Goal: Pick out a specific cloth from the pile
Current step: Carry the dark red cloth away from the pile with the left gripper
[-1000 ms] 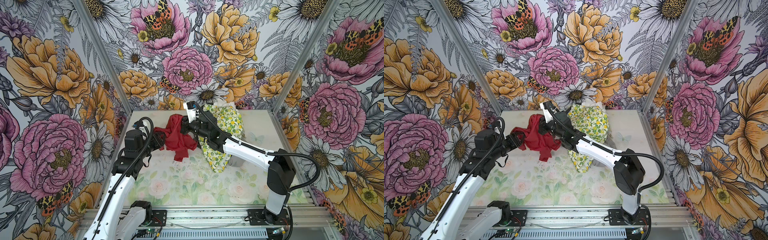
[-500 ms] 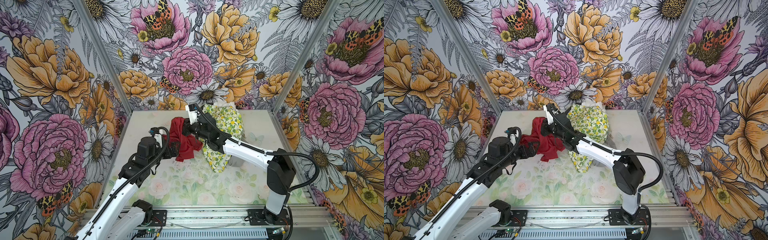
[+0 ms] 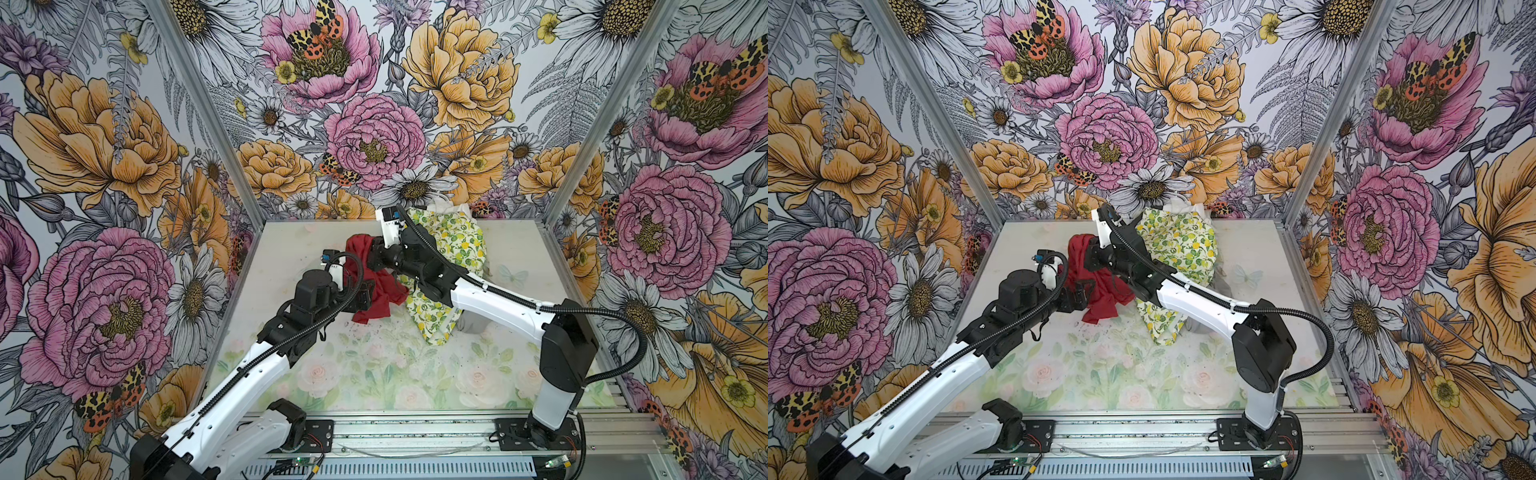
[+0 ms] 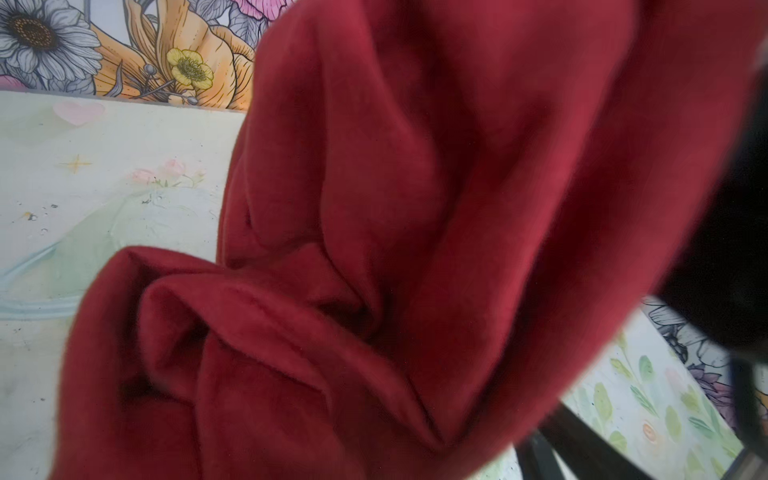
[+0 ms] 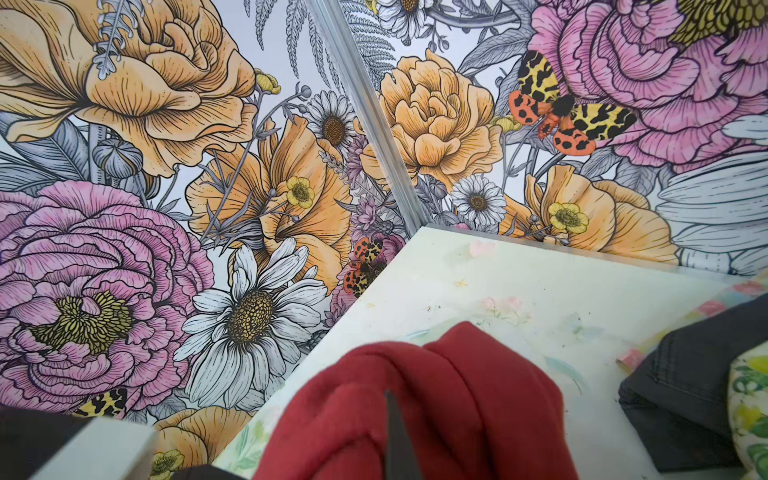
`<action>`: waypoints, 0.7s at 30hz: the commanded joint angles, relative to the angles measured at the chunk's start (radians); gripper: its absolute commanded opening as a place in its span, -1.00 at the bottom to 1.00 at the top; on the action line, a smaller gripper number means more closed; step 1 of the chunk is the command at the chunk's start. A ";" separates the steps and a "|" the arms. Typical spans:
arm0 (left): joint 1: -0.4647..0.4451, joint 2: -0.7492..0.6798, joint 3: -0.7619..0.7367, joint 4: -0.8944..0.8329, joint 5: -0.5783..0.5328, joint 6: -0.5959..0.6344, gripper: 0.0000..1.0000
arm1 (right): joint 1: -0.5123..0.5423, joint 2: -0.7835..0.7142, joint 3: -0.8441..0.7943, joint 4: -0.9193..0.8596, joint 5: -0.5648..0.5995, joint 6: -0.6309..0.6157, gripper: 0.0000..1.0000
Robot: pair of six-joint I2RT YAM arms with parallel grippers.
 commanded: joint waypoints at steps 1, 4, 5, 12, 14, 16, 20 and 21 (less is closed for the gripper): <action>-0.009 0.032 -0.037 0.188 -0.084 0.020 0.98 | -0.006 -0.071 -0.010 0.069 -0.032 0.055 -1.00; -0.007 0.066 -0.070 0.353 -0.128 0.017 0.98 | -0.004 -0.080 -0.025 0.094 -0.043 0.092 -1.00; -0.006 0.081 -0.071 0.404 -0.122 0.019 0.98 | -0.005 -0.080 -0.025 0.096 -0.046 0.098 -1.00; -0.009 0.133 -0.078 0.651 -0.035 0.047 0.29 | -0.004 -0.079 -0.024 0.090 -0.041 0.128 -1.00; -0.008 0.127 -0.092 0.707 -0.001 0.059 -0.21 | -0.005 -0.080 -0.027 0.089 -0.036 0.130 -1.00; -0.007 0.114 -0.106 0.752 0.032 0.068 -0.67 | -0.007 -0.081 -0.028 0.084 -0.032 0.130 -1.00; 0.001 0.087 -0.101 0.738 0.008 0.068 -1.00 | -0.009 -0.079 -0.030 0.061 -0.013 0.119 -1.00; 0.008 0.081 -0.095 0.723 0.005 0.070 -1.00 | -0.011 -0.081 -0.032 0.059 -0.007 0.116 -1.00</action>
